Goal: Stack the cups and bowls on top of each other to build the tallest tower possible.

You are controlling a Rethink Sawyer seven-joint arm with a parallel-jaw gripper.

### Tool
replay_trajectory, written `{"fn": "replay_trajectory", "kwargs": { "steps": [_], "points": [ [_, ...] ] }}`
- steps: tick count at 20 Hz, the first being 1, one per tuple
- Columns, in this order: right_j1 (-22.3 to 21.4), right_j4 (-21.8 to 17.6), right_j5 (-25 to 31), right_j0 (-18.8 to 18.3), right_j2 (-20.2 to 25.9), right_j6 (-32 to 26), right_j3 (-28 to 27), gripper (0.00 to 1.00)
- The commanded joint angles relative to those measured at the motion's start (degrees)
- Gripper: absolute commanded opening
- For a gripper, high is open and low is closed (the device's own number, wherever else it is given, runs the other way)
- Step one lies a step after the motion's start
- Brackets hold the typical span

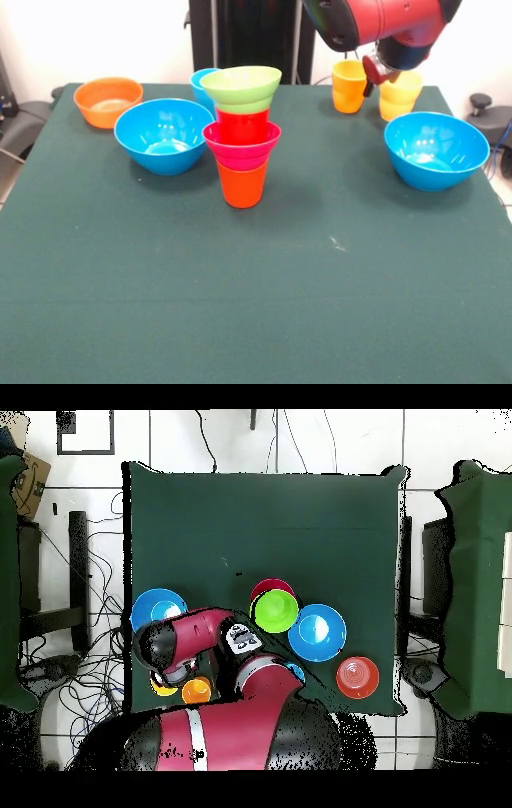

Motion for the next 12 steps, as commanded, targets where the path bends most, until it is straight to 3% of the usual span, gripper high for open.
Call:
{"fn": "replay_trajectory", "kwargs": {
  "steps": [1, 12],
  "points": [
    [2.4, -4.2, -5.8, 0.6, 1.0, 1.4, -0.9, 1.00],
    [4.2, -3.5, -13.8, 1.5, 1.4, 4.6, -3.3, 1.00]
  ]
}}
